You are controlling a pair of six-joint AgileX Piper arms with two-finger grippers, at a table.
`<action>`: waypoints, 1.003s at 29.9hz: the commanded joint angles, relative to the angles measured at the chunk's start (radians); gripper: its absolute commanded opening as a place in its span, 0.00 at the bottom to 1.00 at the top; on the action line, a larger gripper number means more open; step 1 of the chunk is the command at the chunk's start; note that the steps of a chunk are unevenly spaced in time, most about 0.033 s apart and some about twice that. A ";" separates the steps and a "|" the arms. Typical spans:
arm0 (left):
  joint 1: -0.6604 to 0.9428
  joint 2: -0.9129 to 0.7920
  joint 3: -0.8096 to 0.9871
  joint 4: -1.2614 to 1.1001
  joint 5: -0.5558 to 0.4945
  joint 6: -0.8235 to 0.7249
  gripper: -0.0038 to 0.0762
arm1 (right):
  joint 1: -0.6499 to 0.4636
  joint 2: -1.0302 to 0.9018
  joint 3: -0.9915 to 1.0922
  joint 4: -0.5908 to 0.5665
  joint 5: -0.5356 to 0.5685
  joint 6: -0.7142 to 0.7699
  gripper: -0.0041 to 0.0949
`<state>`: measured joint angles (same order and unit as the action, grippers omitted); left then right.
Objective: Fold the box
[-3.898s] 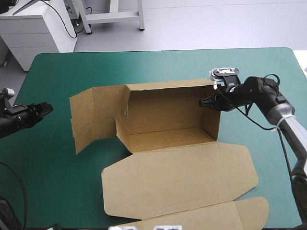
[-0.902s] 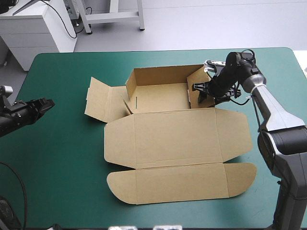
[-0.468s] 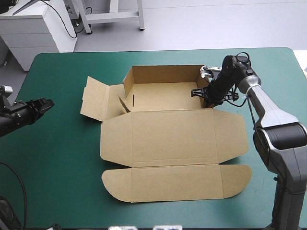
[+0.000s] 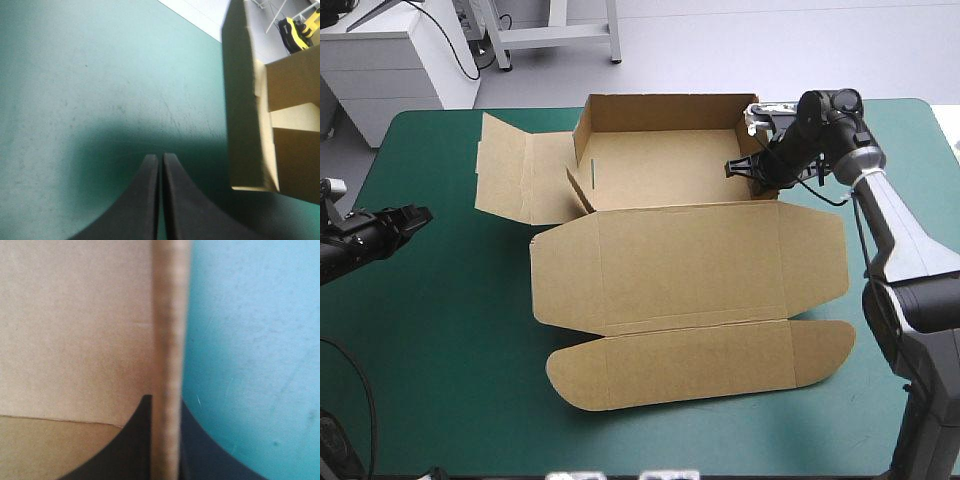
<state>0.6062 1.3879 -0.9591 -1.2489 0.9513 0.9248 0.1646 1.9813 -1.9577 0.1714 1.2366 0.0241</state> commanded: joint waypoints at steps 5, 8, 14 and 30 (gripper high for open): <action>0.000 -0.025 -0.026 -0.072 -0.020 0.009 0.06 | -0.010 -0.214 -0.039 0.035 0.014 -0.043 0.03; 0.000 -0.009 -0.026 -0.101 -0.011 -0.011 0.06 | -0.010 -0.273 -0.039 0.058 0.014 -0.064 0.03; -0.092 0.034 -0.026 -0.252 0.005 -0.011 0.06 | -0.008 -0.361 -0.039 0.079 0.014 -0.089 0.03; -0.420 0.070 -0.084 -0.300 0.013 -0.033 0.04 | -0.008 -0.375 -0.039 0.088 0.014 -0.094 0.03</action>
<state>0.2217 1.4893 -0.9896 -1.4741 0.9301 0.9107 0.1635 1.6555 -1.9658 0.2199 1.2420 -0.0696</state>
